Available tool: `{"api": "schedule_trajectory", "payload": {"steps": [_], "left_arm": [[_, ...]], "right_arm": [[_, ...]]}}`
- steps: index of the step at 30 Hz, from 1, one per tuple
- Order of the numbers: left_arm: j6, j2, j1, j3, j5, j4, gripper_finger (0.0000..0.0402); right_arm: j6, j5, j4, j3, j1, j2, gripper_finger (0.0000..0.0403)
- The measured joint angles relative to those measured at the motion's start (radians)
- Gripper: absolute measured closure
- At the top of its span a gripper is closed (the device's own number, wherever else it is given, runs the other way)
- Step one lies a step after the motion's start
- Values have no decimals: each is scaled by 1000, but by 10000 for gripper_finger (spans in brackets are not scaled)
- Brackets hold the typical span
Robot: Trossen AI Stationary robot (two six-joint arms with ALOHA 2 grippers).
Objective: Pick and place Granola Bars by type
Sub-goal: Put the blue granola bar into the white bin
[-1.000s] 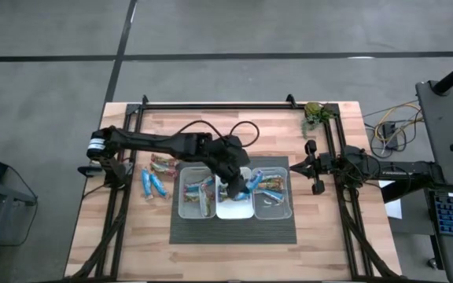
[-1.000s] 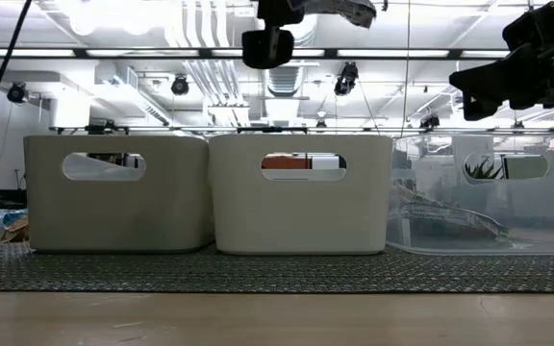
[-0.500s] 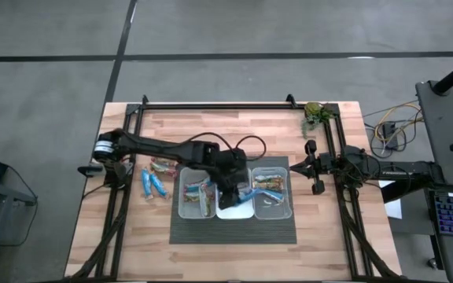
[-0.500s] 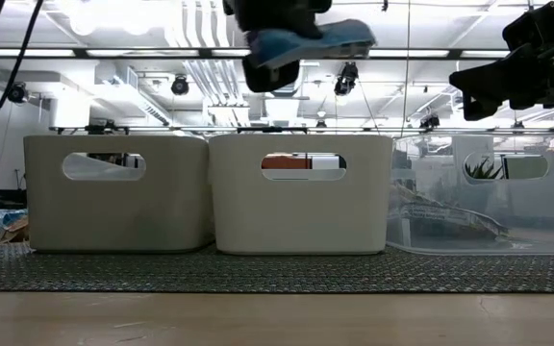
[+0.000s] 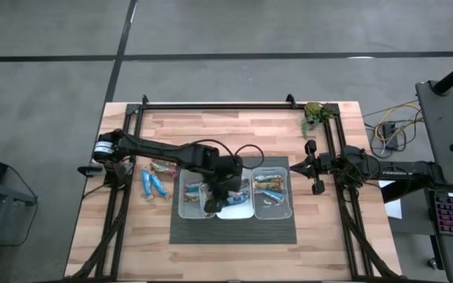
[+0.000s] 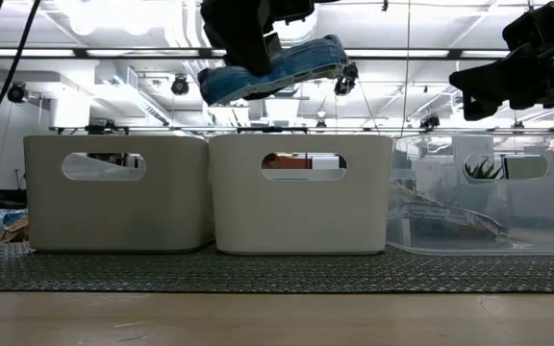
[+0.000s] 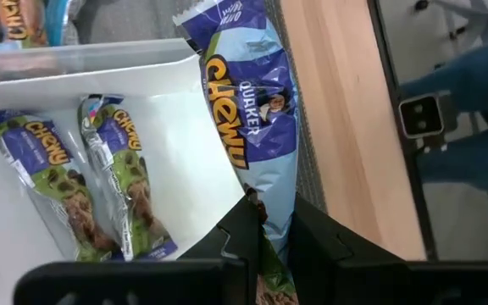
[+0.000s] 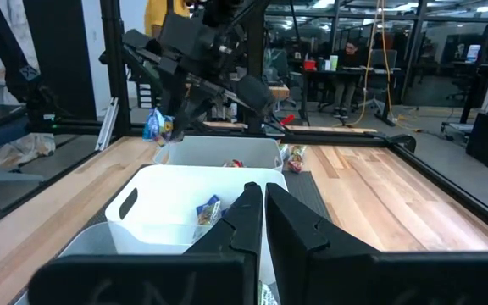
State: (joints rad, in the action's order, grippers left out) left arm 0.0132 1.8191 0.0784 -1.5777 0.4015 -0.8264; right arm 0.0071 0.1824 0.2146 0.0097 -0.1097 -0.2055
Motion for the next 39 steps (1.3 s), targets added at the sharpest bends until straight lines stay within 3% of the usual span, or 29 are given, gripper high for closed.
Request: {"api": "schedule_trajectory", "payload": {"steps": [10, 22, 29, 39], "left_arm": [[-91, -1, 5, 36, -13, 44, 369], [-82, -1, 5, 43, -33, 113, 369], [-1, -2, 5, 43, -123, 127, 369], [26, -2, 5, 43, -127, 147, 369]], "right_arm": [[0, 0, 0, 0, 0, 0, 394], [0, 0, 0, 0, 0, 0, 394], [0, 0, 0, 0, 0, 0, 394], [0, 0, 0, 0, 0, 0, 394]]}}
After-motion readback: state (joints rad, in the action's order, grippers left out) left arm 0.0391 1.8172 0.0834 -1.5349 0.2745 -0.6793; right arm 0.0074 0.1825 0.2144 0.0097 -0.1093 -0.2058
